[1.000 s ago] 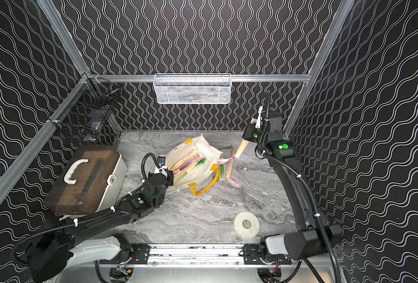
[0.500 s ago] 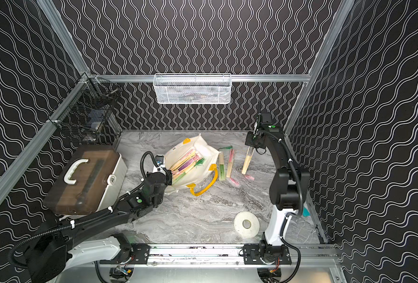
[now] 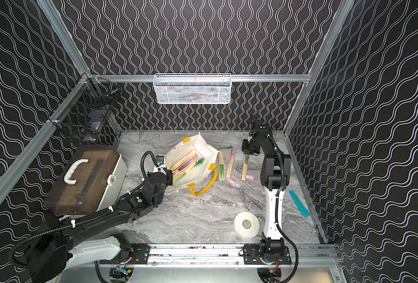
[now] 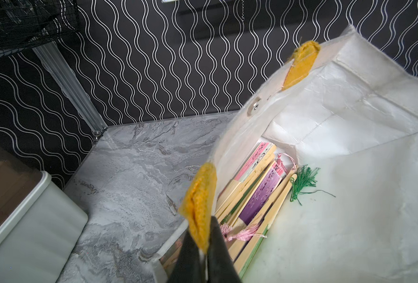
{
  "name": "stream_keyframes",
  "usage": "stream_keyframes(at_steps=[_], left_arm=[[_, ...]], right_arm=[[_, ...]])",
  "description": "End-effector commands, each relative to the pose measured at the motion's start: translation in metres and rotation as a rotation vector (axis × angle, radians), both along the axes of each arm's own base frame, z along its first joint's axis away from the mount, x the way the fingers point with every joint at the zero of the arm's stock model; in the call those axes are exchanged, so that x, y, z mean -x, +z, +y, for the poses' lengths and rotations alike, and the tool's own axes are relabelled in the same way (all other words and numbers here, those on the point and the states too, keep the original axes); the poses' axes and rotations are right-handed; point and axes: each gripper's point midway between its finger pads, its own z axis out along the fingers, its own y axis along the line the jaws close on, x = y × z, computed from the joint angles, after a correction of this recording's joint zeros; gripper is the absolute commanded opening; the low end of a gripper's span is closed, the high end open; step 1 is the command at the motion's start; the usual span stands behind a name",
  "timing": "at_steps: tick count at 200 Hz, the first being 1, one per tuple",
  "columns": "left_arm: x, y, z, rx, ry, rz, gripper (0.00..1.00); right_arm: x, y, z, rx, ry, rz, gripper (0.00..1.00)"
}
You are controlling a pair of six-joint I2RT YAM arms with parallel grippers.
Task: Take out the folding fans from the tote bags
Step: Place the folding fan at the center of the board.
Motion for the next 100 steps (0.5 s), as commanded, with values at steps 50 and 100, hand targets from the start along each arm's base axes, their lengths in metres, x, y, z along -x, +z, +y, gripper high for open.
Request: stream_keyframes(at_steps=[50, 100], left_arm=[[-0.002, 0.006, -0.002, 0.054, 0.002, -0.028, 0.00], [-0.002, 0.006, -0.002, 0.055, 0.000, -0.028, 0.00]], right_arm=[[0.006, -0.003, -0.004, 0.029, -0.004, 0.025, 0.41], [0.025, -0.008, -0.006, 0.035, -0.030, 0.028, 0.58]])
